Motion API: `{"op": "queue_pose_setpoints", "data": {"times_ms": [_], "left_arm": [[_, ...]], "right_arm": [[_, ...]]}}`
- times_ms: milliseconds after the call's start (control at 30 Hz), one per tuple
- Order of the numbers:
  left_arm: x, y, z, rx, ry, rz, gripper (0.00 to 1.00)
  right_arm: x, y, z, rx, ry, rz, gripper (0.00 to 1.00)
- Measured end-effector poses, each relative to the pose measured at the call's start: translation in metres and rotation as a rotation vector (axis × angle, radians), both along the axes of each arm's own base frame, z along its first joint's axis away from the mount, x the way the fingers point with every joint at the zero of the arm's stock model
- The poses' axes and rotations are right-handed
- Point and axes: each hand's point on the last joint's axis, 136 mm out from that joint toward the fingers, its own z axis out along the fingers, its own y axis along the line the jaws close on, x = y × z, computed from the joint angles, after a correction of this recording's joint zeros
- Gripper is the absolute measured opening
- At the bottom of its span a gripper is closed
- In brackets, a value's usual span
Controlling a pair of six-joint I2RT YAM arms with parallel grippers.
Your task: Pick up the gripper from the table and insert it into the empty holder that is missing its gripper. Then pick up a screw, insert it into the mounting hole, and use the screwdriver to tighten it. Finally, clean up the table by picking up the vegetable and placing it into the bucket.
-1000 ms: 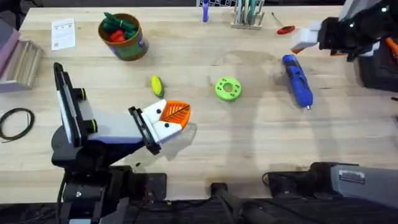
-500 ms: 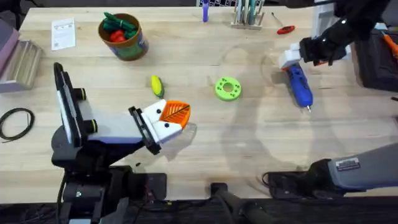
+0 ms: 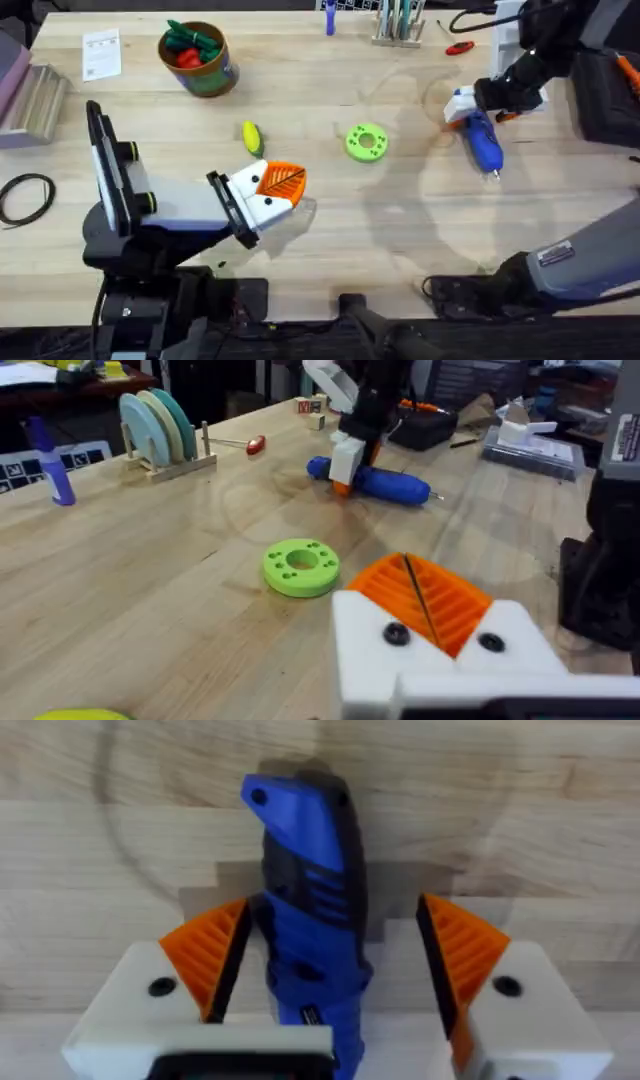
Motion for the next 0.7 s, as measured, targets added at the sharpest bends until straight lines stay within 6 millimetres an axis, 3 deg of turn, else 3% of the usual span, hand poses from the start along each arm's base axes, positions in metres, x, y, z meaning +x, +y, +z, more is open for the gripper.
{"op": "queue_pose_setpoints", "data": {"times_ms": [167, 333, 500, 600, 700], "left_arm": [[0.0, 0.0, -0.0001, 0.0, 0.0, 0.0, 0.016], [0.0, 0.0, 0.0001, 0.0, 0.0, 0.0, 0.016], [0.0, 0.0, 0.0, 0.0, 0.0, 0.0, 0.016], [0.0, 0.0, 0.0, 0.0, 0.0, 0.0, 0.016], [-0.0001, 0.0, 0.0, 0.0, 0.0, 0.0, 0.016]], "right_arm": [[0.002, -0.0003, 0.0004, 0.0, -0.004, 0.0, 0.951], [0.0022, -0.0003, 0.0004, -0.001, -0.004, 0.003, 0.744], [0.0048, -0.0009, 0.0009, -0.004, -0.015, 0.005, 0.458], [0.0077, -0.0018, 0.0008, -0.009, -0.025, 0.006, 0.063], [0.0085, -0.0008, 0.0009, -0.005, -0.028, 0.004, 0.023]]}}
